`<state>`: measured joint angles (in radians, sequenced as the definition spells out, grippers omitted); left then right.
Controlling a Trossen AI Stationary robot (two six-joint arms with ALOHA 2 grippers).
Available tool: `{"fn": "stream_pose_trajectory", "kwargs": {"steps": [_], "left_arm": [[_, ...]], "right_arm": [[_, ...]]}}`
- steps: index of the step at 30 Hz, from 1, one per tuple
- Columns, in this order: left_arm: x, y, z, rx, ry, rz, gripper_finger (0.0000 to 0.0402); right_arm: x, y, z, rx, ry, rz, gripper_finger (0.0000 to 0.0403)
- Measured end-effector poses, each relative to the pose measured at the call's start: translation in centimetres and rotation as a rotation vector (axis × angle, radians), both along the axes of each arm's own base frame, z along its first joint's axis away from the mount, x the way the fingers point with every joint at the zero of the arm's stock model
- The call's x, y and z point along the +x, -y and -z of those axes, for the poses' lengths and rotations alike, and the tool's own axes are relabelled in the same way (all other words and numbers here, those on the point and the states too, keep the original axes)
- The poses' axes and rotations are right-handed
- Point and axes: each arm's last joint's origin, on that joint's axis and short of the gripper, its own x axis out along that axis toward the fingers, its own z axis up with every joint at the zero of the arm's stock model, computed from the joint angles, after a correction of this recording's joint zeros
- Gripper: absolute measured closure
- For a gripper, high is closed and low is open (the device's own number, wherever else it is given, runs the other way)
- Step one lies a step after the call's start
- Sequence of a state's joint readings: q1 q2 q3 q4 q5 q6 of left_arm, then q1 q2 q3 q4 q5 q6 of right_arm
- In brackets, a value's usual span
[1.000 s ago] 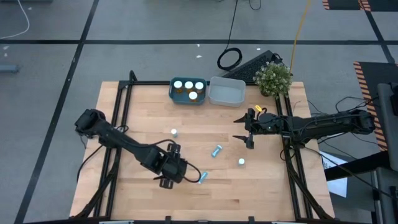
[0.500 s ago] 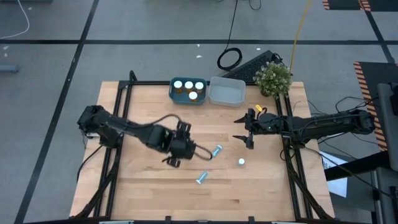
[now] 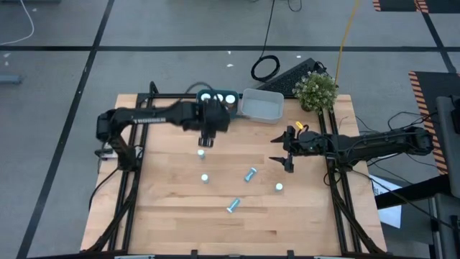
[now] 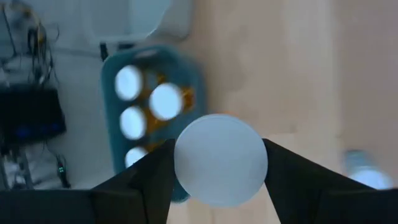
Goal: Pick and place medicine bottles into bin by pill shape (circle, oval)
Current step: Put the orange pill bottle into the blue bin
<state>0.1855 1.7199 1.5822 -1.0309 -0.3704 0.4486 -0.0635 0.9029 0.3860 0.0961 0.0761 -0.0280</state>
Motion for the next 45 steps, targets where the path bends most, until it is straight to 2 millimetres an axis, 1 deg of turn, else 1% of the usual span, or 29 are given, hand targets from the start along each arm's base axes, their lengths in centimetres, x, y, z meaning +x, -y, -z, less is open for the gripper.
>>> {"fn": "stream_pose_trajectory", "kwargs": {"steps": [5,8,11,15,18,24,28,33,43,45], "left_arm": [[-0.9,-5.2,-0.2,-0.019,0.075,-0.129,0.0174],[-1.6,-7.6,-0.4,-0.042,0.116,-0.177,0.0177],[-2.4,-9.8,-0.2,-0.072,0.145,-0.222,0.0184],[-2.8,-11.7,0.8,-0.135,0.157,-0.292,0.0183],[-2.5,-12.5,2.1,-0.155,0.13,-0.322,0.0178],[-1.2,-13.1,5.0,-0.184,0.065,-0.343,0.0177],[-0.8,-13.6,6.5,-0.147,0.023,-0.391,0.0177],[-0.5,-14.0,7.3,-0.143,0.02,-0.406,0.0177],[-0.5,-14.2,7.4,-0.16,0.033,-0.404,0.0176],[-0.5,-14.2,7.7,-0.172,0.038,-0.393,0.0176]], "right_arm": [[-0.4,0.0,1.1,-0.025,0.008,-0.005,0.0078],[-0.5,0.0,1.5,-0.04,0.031,-0.011,0.0078],[-0.5,0.0,1.4,-0.049,0.069,-0.014,0.0078],[-0.5,0.0,1.3,-0.058,0.081,-0.021,0.0078],[-0.5,0.0,1.3,-0.061,0.081,-0.023,0.0078],[-0.5,0.0,1.3,-0.06,0.079,-0.023,0.0078],[-0.5,0.0,1.3,-0.059,0.079,-0.023,0.0078],[-0.5,0.0,1.3,-0.06,0.078,-0.024,0.0078],[-0.5,0.0,1.4,-0.061,0.078,-0.025,0.0078],[-0.5,0.0,1.4,-0.061,0.078,-0.024,0.0078]]}}
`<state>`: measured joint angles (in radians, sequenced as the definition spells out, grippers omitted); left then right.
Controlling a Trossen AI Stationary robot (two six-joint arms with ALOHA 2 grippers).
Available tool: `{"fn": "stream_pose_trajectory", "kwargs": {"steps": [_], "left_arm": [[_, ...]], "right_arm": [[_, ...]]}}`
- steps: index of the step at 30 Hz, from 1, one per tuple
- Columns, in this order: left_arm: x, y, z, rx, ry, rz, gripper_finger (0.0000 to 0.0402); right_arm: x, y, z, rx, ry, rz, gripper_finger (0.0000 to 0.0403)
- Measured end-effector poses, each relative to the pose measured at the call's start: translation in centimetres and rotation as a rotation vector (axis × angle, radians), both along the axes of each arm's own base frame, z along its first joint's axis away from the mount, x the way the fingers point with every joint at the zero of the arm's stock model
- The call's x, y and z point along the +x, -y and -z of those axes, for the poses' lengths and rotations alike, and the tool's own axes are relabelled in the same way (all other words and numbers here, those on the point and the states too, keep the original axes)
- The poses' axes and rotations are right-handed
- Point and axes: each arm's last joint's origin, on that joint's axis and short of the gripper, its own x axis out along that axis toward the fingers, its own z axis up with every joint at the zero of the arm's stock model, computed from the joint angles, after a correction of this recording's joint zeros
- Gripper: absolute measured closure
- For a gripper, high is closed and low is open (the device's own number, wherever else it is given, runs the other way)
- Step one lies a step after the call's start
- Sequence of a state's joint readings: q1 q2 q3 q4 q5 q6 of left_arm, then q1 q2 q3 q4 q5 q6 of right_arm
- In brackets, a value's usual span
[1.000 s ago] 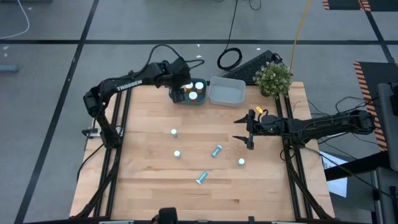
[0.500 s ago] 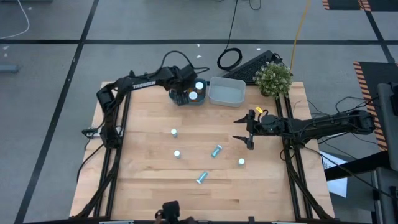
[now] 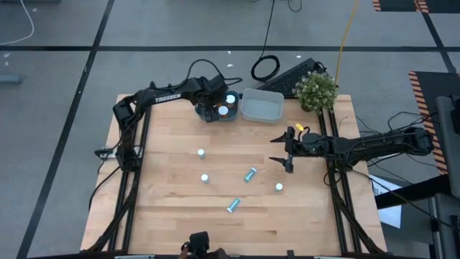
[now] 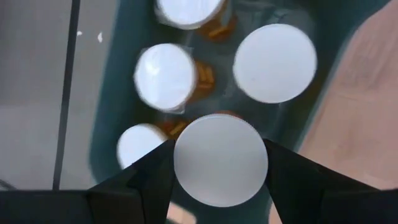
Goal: Pick and place medicine bottles into bin by pill shape (circle, oval)
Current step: Put the orange pill bottle into the blue bin, then put the blue pill bottle into the gray bin
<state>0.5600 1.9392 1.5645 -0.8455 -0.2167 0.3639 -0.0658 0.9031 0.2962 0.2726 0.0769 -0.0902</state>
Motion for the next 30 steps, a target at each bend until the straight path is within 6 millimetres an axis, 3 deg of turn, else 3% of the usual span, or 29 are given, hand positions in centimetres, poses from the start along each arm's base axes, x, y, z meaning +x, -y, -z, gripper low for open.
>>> {"fn": "stream_pose_trajectory", "kwargs": {"steps": [5,15,27,30], "left_arm": [[-0.2,0.1,1.3,-0.009,-0.001,0.007,0.0176],[-0.4,-0.2,1.3,-0.008,0.002,-0.002,0.0172],[-0.4,-0.4,1.3,0.0,0.0,0.005,0.0082],[-0.6,-0.1,0.4,0.013,0.02,0.009,0.0071]], "right_arm": [[0.0,0.0,0.0,0.0,0.0,0.0,0.0078],[0.0,0.0,0.0,0.0,0.0,0.0,0.0078],[0.0,0.0,0.0,0.0,0.0,0.0,0.0078],[0.0,0.0,0.0,0.0,0.0,0.0,0.0078]]}}
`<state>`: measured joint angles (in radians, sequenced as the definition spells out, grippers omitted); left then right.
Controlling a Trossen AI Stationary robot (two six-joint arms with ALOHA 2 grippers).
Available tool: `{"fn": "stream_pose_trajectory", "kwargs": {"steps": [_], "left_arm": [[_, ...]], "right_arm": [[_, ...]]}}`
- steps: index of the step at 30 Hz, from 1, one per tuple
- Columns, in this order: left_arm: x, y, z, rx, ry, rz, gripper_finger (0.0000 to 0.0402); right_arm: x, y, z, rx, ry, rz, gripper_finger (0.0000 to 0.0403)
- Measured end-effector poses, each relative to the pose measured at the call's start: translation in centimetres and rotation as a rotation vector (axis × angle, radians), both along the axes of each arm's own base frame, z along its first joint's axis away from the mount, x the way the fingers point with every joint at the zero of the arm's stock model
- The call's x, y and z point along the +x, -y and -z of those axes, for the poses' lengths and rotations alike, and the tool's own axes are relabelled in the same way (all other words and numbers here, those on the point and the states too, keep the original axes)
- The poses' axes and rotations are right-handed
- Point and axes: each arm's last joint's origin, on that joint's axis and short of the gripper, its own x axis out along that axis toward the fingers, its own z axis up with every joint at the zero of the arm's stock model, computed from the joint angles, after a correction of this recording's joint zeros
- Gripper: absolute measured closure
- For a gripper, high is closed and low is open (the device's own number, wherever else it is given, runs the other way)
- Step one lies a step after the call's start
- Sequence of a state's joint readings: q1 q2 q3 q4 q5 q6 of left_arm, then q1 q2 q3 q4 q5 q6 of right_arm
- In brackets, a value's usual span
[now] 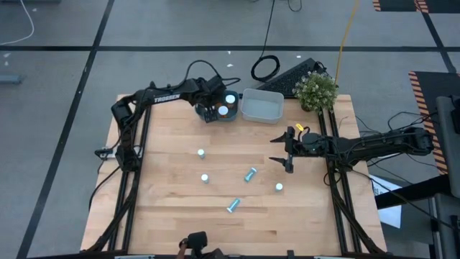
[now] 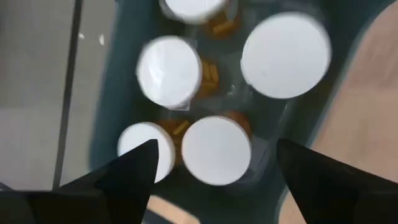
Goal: Pick and place medicine bottles into bin by pill shape (circle, oval)
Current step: Put the blue pill bottle into the gray bin
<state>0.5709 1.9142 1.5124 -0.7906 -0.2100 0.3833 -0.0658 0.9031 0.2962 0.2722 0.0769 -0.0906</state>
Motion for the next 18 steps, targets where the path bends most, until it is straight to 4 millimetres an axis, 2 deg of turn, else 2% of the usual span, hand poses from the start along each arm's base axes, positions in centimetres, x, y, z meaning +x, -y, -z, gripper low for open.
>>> {"fn": "stream_pose_trajectory", "kwargs": {"steps": [5,10,14,18], "left_arm": [[-0.4,1.5,-3.0,0.034,0.078,0.0,0.0073],[-1.0,4.6,-6.3,0.034,0.159,-0.012,0.0094],[-0.6,7.7,-7.6,0.013,0.2,0.008,0.0114],[0.5,11.0,-7.8,0.001,0.214,0.069,0.0133]], "right_arm": [[0.0,0.0,0.0,0.017,0.002,0.007,0.0078],[0.0,-0.2,0.0,0.101,0.013,-0.034,0.0078],[0.4,-0.5,-0.2,0.176,0.018,-0.082,0.0084],[1.4,-1.3,-0.1,0.172,-0.023,-0.146,0.0097]]}}
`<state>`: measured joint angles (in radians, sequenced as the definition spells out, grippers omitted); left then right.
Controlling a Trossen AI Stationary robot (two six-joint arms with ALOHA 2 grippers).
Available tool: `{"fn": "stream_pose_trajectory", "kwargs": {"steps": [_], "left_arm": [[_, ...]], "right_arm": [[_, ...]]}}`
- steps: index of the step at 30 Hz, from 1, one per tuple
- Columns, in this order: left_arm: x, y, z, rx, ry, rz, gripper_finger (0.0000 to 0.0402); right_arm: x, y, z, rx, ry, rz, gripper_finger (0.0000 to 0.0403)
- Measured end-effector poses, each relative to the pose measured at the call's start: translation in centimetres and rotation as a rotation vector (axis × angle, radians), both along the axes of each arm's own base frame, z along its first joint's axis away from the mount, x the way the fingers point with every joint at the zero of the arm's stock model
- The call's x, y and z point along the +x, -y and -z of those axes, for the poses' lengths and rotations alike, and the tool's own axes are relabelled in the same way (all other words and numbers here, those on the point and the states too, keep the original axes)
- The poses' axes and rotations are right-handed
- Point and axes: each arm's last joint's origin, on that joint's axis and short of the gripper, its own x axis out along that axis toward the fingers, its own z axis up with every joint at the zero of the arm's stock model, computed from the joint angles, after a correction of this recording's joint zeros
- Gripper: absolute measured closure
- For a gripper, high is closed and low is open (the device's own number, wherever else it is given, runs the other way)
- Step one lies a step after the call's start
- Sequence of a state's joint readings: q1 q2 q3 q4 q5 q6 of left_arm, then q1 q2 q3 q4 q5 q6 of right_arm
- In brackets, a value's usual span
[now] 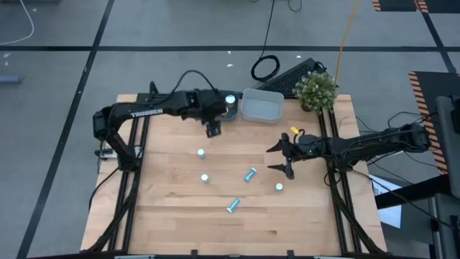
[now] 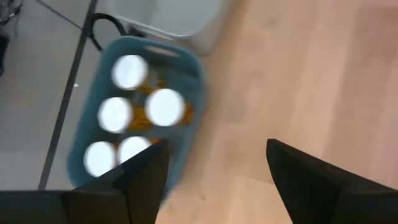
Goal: Pick and place medicine bottles into bin by pill shape (circle, oval)
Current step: Put the blue pill bottle into the gray bin
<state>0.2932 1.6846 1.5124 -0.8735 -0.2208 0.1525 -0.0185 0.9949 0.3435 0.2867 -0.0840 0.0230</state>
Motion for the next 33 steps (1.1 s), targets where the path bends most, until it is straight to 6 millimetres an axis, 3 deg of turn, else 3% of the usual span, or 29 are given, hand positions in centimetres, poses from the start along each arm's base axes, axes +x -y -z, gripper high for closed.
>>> {"fn": "stream_pose_trajectory", "kwargs": {"steps": [8,14,23,33], "left_arm": [[1.3,6.7,1.0,-0.009,-0.005,0.11,0.0153],[1.2,9.9,2.7,0.023,-0.009,0.083,0.0153],[1.6,11.5,4.6,0.003,0.071,0.075,0.0153],[1.7,12.1,4.6,-0.001,0.104,0.051,0.0153]], "right_arm": [[2.2,-1.3,1.6,-0.162,-0.102,-0.169,0.0127],[3.8,-0.2,2.4,-0.165,0.0,-0.311,0.0146],[5.6,2.6,4.2,-0.118,0.001,-0.436,0.0161],[6.7,4.4,7.1,-0.146,0.003,-0.516,0.0161]]}}
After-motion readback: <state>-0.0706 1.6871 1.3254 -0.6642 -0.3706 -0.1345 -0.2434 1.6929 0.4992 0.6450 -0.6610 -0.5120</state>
